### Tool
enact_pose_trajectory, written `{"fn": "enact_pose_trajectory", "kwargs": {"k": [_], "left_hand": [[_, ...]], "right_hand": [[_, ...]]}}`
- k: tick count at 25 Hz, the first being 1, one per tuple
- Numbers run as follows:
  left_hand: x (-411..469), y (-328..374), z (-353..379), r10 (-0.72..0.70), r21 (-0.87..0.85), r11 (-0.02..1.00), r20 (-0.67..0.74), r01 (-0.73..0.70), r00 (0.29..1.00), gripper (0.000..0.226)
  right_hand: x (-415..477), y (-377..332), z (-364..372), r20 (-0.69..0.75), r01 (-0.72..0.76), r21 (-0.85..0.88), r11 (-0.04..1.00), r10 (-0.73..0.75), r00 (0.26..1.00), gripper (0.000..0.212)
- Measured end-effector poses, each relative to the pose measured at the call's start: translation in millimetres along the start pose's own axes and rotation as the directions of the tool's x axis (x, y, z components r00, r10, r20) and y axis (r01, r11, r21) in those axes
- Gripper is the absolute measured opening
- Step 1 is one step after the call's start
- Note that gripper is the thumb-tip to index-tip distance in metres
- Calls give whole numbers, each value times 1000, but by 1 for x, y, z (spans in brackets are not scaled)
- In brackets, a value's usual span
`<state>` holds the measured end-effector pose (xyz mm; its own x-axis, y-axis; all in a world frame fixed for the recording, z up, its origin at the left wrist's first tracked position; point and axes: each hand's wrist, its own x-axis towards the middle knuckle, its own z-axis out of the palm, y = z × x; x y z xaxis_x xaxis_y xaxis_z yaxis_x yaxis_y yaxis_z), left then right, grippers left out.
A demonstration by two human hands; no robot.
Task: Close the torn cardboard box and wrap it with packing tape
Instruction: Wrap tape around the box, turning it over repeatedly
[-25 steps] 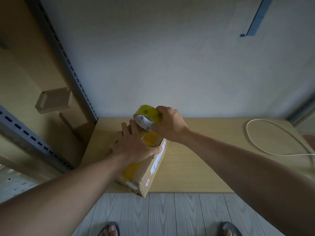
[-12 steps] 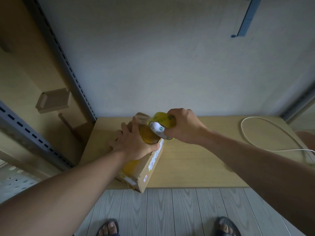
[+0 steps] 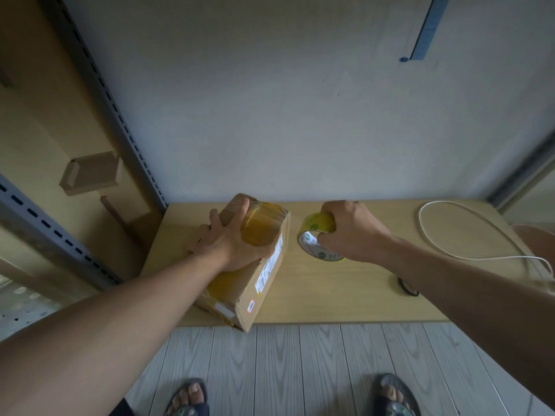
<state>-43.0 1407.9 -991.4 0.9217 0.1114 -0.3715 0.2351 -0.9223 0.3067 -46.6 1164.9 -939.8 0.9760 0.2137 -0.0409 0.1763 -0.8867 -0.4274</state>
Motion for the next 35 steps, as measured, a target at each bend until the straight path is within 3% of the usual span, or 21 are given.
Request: {"fn": "enact_pose_trajectory", "kwargs": {"k": [14, 19, 21, 24, 26, 28, 32, 35], "left_hand": [[-3, 1, -3, 25, -8, 1000, 25, -25, 999, 115], [-2, 22, 9, 3, 159, 987, 6, -4, 1000, 133], [-3, 29, 7, -7, 139, 990, 48, 1, 999, 134], [-6, 29, -5, 4, 65, 998, 84, -10, 996, 116], [-1, 23, -15, 11, 22, 1000, 94, -13, 996, 111], [8, 13, -18, 45, -139, 990, 130, -27, 991, 108], [9, 1, -7, 211, -601, 799, 283, 2, 936, 117], [16, -5, 1, 259, -690, 724, 267, -3, 928, 93]], "right_hand": [[-4, 25, 44, 14, -14, -32, 999, 14, 1000, 15], [-8, 37, 61, 96, -28, -61, 998, 34, 995, 18], [-9, 40, 68, 111, -17, -3, 1000, 17, 994, 29], [-8, 41, 74, 60, 50, 89, 995, -56, 997, 27], [-6, 39, 71, -45, 118, 129, 985, -113, 993, 24], [-2, 33, 63, -169, 186, 160, 969, -159, 973, 23], [11, 19, 39, -337, 146, 205, 968, -70, 939, 32], [19, 11, 32, -304, 159, 230, 960, -85, 949, 28]]}}
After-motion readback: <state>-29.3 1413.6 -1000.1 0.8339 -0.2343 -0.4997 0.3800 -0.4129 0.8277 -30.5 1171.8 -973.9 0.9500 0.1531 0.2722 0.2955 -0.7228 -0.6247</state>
